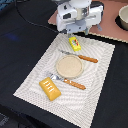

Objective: Interact with the objects in diverse but meaningful ways.

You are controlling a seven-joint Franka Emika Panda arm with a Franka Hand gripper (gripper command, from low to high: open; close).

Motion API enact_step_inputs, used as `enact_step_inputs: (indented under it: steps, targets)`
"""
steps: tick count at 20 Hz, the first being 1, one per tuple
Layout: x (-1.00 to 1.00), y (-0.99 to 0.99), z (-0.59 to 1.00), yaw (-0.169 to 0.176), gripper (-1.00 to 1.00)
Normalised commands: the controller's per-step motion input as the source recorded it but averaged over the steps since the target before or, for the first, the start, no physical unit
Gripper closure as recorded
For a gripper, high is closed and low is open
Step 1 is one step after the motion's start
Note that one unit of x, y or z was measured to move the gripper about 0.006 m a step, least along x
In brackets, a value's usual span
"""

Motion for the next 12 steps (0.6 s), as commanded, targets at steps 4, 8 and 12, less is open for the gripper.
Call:
enact_step_inputs:
  steps: [4,8,12]
  targets:
    - [-0.76,0.14,0.07,0.032,-1.0]
    - [-0.83,0.24,0.37,0.009,-1.0]
    - [-0.68,0.31,0.65,0.0,-1.0]
